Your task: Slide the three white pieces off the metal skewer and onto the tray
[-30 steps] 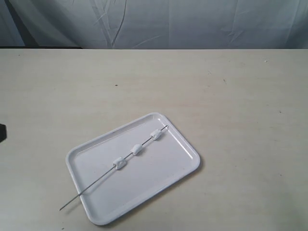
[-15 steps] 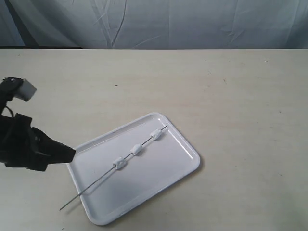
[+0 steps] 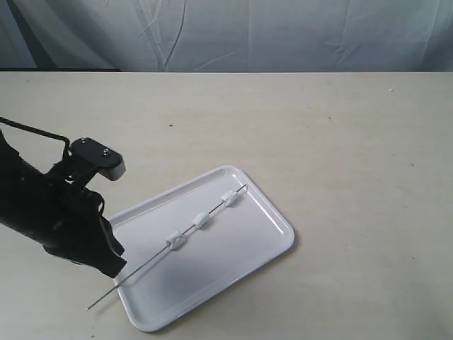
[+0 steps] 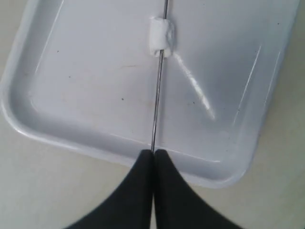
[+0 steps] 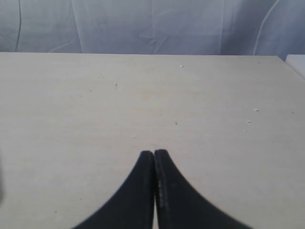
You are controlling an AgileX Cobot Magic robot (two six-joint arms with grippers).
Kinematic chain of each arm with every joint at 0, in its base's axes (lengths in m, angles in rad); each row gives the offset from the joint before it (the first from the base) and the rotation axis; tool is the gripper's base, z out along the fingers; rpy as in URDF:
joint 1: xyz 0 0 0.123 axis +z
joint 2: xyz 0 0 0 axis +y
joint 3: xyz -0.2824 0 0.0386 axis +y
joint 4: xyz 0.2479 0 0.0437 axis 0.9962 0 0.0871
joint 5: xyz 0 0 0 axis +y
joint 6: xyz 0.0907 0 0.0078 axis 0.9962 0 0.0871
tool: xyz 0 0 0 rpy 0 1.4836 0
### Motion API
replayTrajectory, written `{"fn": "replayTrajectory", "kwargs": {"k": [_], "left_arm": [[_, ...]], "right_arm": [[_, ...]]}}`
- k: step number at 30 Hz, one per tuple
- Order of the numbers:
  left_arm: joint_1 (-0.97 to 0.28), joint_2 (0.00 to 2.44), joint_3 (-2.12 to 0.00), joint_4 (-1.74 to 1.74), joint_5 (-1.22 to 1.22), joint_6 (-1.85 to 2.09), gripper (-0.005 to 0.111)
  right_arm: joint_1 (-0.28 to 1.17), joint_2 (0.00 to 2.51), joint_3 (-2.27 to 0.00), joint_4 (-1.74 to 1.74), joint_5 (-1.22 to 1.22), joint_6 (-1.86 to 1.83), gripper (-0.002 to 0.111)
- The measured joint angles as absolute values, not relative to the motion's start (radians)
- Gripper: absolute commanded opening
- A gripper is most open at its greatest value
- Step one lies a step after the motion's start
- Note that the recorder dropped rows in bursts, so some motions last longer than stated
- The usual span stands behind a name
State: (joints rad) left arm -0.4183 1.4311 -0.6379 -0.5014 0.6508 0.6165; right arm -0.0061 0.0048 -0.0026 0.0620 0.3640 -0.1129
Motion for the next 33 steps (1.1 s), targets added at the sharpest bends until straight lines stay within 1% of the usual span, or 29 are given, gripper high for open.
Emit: {"fn": "replayTrajectory", "kwargs": {"k": [8, 13, 18, 25, 28, 33], "left_arm": [[-0.508, 1.496, -0.645, -0.464, 0.515, 0.585, 0.000], [-0.550, 1.552, -0.667, -0.442, 0.504, 0.582, 0.000], [-0.572, 1.605, -0.679, -0.422, 0.500, 0.582, 0.008], [-0.574, 1.627, -0.705, -0.413, 0.495, 0.580, 0.025], [-0.574, 1.627, -0.708, -0.411, 0.482, 0.580, 0.028], [-0.574, 1.642, -0.708, -0.394, 0.480, 0.580, 0.030]], "right_arm": [[-0.006, 0.005, -0.003, 0.062, 0.364, -0.113, -0.001], [-0.006, 0.005, -0.003, 0.062, 0.364, -0.113, -0.001], [-0.006, 0.005, -0.003, 0.062, 0.364, -0.113, -0.001], [-0.006, 0.005, -0.003, 0.062, 0.364, -0.113, -0.001], [-0.006, 0.005, -0.003, 0.062, 0.364, -0.113, -0.001], [-0.006, 0.005, -0.003, 0.062, 0.364, -0.113, -0.001]]}}
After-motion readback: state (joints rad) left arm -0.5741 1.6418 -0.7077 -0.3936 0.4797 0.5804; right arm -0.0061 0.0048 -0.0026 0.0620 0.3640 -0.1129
